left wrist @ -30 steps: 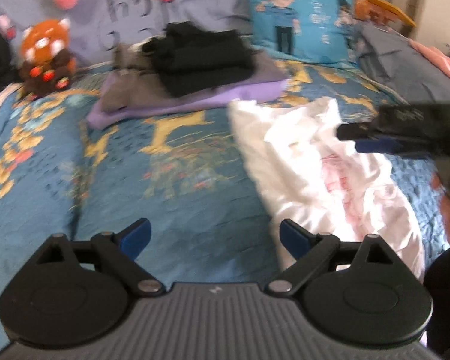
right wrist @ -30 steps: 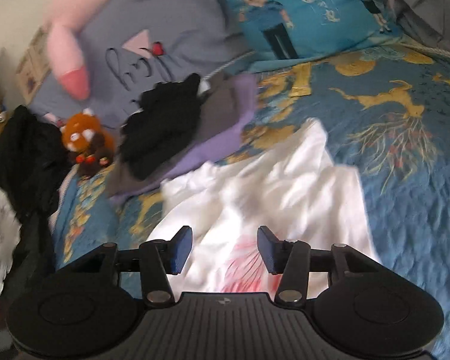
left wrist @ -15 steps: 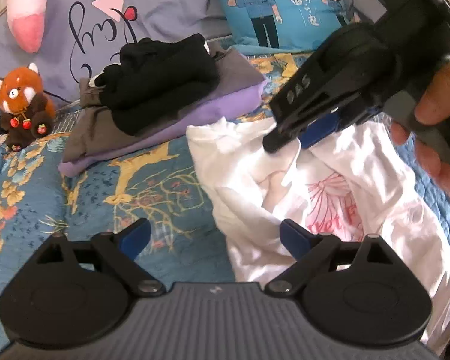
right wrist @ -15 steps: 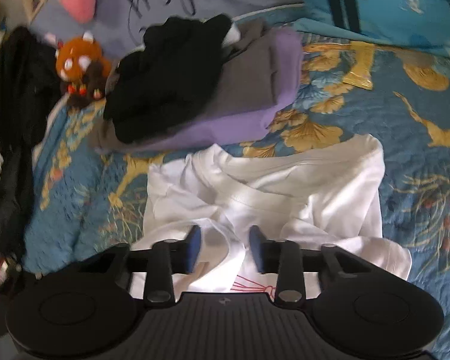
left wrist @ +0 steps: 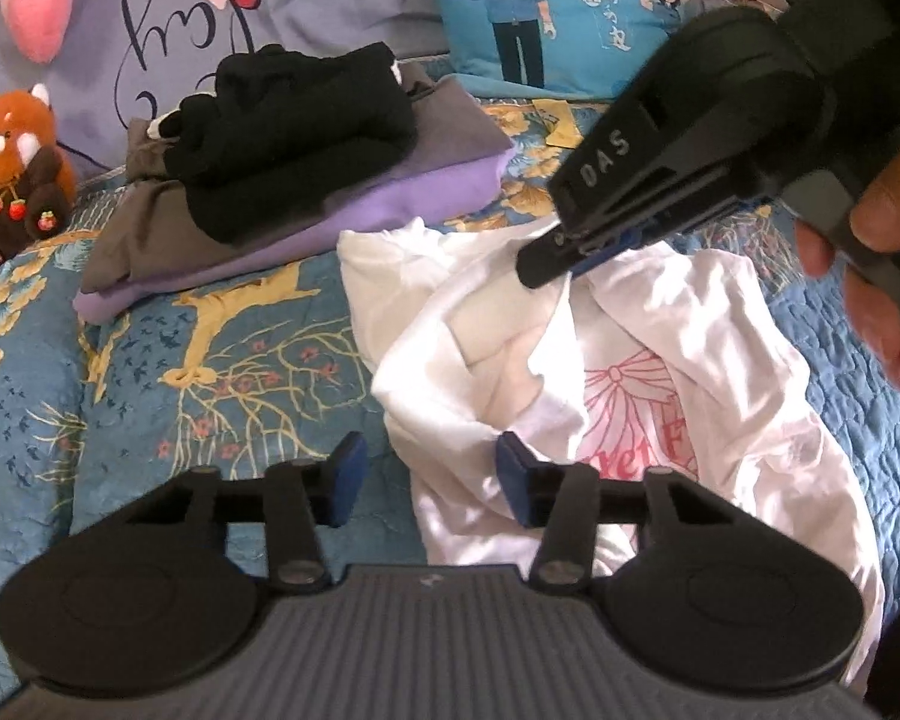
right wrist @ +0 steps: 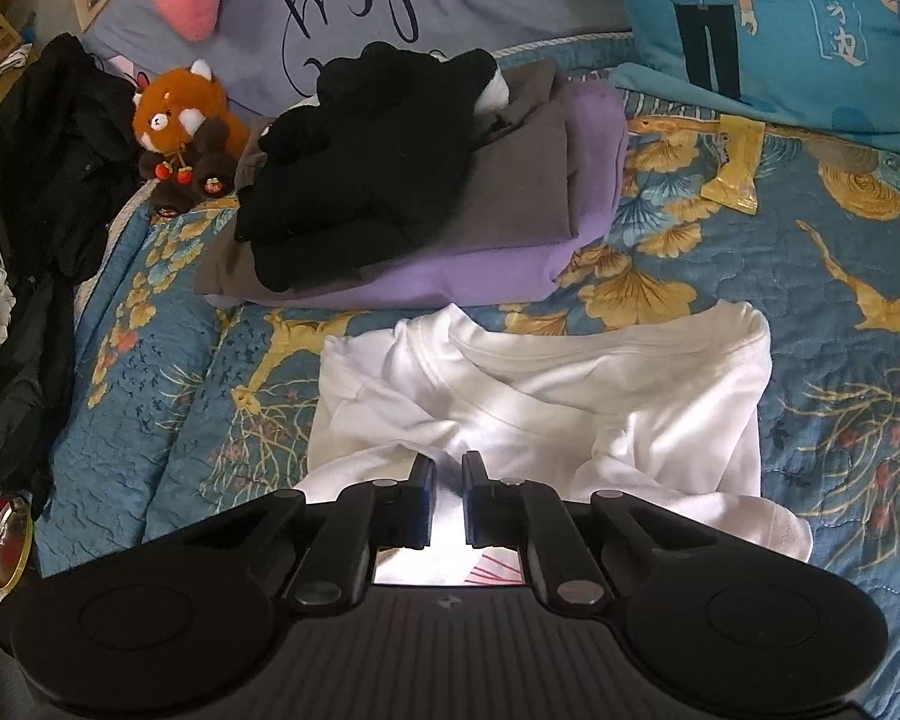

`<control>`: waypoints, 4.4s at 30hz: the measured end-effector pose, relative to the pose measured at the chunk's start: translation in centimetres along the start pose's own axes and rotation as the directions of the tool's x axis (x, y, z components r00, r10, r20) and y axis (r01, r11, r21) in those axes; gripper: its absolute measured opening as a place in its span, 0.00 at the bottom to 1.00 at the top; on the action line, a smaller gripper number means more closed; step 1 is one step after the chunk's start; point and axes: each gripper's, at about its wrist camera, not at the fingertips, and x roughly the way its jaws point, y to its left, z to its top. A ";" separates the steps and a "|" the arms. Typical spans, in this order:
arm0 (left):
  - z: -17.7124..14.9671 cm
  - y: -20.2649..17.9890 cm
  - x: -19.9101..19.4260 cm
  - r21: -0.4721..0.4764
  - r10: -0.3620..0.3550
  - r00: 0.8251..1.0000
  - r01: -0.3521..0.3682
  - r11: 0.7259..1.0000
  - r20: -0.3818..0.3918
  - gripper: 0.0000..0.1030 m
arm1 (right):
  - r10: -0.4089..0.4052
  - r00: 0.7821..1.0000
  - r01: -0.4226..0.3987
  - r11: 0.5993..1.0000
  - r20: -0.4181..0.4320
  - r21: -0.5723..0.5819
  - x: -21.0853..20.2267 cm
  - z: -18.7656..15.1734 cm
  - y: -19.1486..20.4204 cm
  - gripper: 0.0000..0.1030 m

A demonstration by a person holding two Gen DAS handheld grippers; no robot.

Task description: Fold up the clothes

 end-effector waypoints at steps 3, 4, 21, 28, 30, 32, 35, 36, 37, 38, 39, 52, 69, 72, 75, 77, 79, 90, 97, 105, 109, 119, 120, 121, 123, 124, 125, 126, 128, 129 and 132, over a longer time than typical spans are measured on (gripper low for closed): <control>0.0 -0.2 -0.4 -0.002 -0.005 1.000 0.005 1.000 -0.002 0.39 | -0.001 1.000 0.001 1.000 0.005 -0.006 -0.2 0.1 0.4 0.09; 0.0 -0.3 -0.6 -0.002 -0.006 1.000 0.006 1.000 -0.002 0.39 | -0.002 1.000 0.002 1.000 0.008 -0.008 -0.3 0.2 0.5 0.09; -2.1 1.5 -5.3 -0.029 -0.026 0.997 0.029 0.999 0.069 0.33 | 0.036 0.999 -0.036 0.999 0.019 0.015 -0.7 1.3 2.6 0.09; 0.2 0.3 -3.5 -0.016 -0.075 0.993 0.077 0.997 0.092 0.27 | 0.034 0.999 -0.034 0.999 0.024 0.007 -1.1 1.7 2.9 0.09; 0.7 0.3 -3.2 -0.033 -0.114 0.989 0.117 0.993 0.095 0.19 | 0.034 0.999 -0.034 0.999 0.024 0.008 -1.2 1.8 2.7 0.09; 1.1 0.3 -3.0 -0.062 -0.146 0.984 0.153 0.986 0.104 0.19 | 0.034 0.999 -0.034 0.999 0.024 0.009 -1.3 1.9 2.6 0.09; 1.3 0.0 -2.6 -0.034 -0.168 0.978 0.174 0.984 0.120 0.19 | 0.033 0.999 -0.033 0.999 0.026 0.012 -1.4 2.0 2.4 0.09; 1.4 -0.1 -2.5 -0.017 -0.178 0.975 0.182 0.983 0.131 0.19 | 0.034 0.999 -0.034 0.999 0.027 0.014 -1.4 2.0 2.3 0.09; 1.4 -0.2 -2.4 0.002 -0.189 0.972 0.191 0.982 0.139 0.19 | 0.035 0.999 -0.035 0.999 0.027 0.014 -1.5 2.0 2.3 0.09; 1.6 -0.3 -2.2 0.020 -0.192 0.972 0.191 0.981 0.137 0.19 | 0.036 0.999 -0.036 0.999 0.029 0.013 -1.5 2.0 2.3 0.09; 1.8 -0.4 -1.9 0.037 -0.192 0.972 0.189 0.981 0.133 0.19 | 0.037 0.999 -0.037 0.999 0.031 0.013 -1.6 2.0 2.3 0.09; 1.9 -0.5 -0.1 0.112 -0.320 0.948 0.318 0.941 -0.004 0.11 | 0.072 0.996 -0.073 0.997 0.056 0.018 -2.2 2.5 2.5 0.09; 2.3 0.9 0.4 0.088 -0.245 0.969 0.244 0.966 0.000 0.11 | -0.107 0.993 0.099 0.986 -0.051 -0.135 1.1 2.2 4.3 0.37; 2.1 1.0 1.2 0.088 -0.244 0.969 0.246 0.965 -0.026 0.11 | -0.173 0.982 0.158 0.972 -0.077 -0.172 1.9 2.0 4.4 0.14; 1.3 1.2 1.4 0.086 -0.244 0.969 0.247 0.965 -0.045 0.11 | -0.180 0.982 0.169 0.973 -0.060 -0.156 1.4 1.8 4.0 0.11; 0.5 1.5 1.2 0.081 -0.251 0.967 0.254 0.964 -0.052 0.11 | -0.164 0.986 0.159 0.980 -0.034 -0.121 0.6 2.0 3.6 0.08; -0.3 1.6 1.0 0.080 -0.247 0.967 0.252 0.964 -0.065 0.11 | -0.152 0.988 0.151 0.984 -0.007 -0.091 -0.1 2.4 3.4 0.07; -1.4 3.3 -2.4 0.009 -0.294 0.955 0.294 0.956 0.038 0.12 | -0.072 0.997 0.073 0.997 0.014 -0.012 -0.5 4.1 4.1 0.07; 0.5 2.4 -2.8 0.052 -0.300 0.950 0.296 0.954 0.087 0.12 | -0.170 0.985 0.171 0.985 0.021 -0.039 -0.2 3.2 3.1 0.08; -0.4 1.6 -1.8 0.017 -0.227 0.974 0.227 0.974 0.028 0.12 | -0.248 0.966 0.237 0.962 0.075 0.136 -2.5 1.5 -2.3 0.26; -1.4 1.5 -0.9 -0.019 -0.235 0.972 0.235 0.972 0.008 0.12 | -0.225 0.966 0.193 0.956 0.130 0.223 -4.7 -0.7 -3.8 0.27; -1.1 0.1 1.0 -0.021 -0.253 0.967 0.252 0.967 -0.038 0.12 | -0.136 0.954 -0.010 0.876 0.268 0.482 -7.7 -4.1 -8.9 0.44; -1.2 0.0 1.3 -0.020 -0.239 0.970 0.238 0.971 -0.049 0.12 | -0.100 0.956 -0.055 0.863 0.277 0.502 -7.6 -4.3 -9.3 0.44; -1.3 -0.2 1.8 -0.016 -0.217 0.974 0.216 0.976 -0.063 0.12 | -0.059 0.958 -0.096 0.855 0.281 0.509 -7.4 -4.2 -9.7 0.44; -1.5 -0.2 2.1 -0.017 -0.194 0.978 0.193 0.981 -0.077 0.13 | -0.054 0.962 -0.099 0.845 0.269 0.525 -7.1 -4.1 -10.2 0.43; -1.6 -0.1 2.1 -0.022 -0.196 0.978 0.195 0.981 -0.075 0.13 | -0.087 0.964 -0.063 0.844 0.252 0.533 -7.1 -4.0 -10.3 0.44; -1.6 0.0 2.1 -0.027 -0.197 0.978 0.195 0.980 -0.075 0.13 | -0.121 0.965 -0.027 0.841 0.235 0.541 -7.1 -3.9 -10.5 0.44; -1.6 0.1 2.1 -0.029 -0.195 0.978 0.193 0.981 -0.077 0.13 | -0.152 0.964 0.008 0.836 0.218 0.549 -7.1 -3.8 -10.6 0.45; -1.6 0.1 2.3 -0.028 -0.190 0.978 0.189 0.982 -0.081 0.13 | -0.140 0.972 0.002 0.805 0.187 0.594 -6.7 -4.2 -11.6 0.45; -1.6 0.0 2.3 -0.023 -0.190 0.978 0.189 0.982 -0.081 0.13 | -0.139 0.975 0.009 0.799 0.171 0.601 -6.6 -4.4 -11.8 0.47; -1.7 -0.3 2.4 -0.003 -0.177 0.981 0.178 0.984 -0.082 0.13 | -0.018 0.991 -0.064 0.808 0.134 0.586 -6.0 -4.4 -12.7 0.52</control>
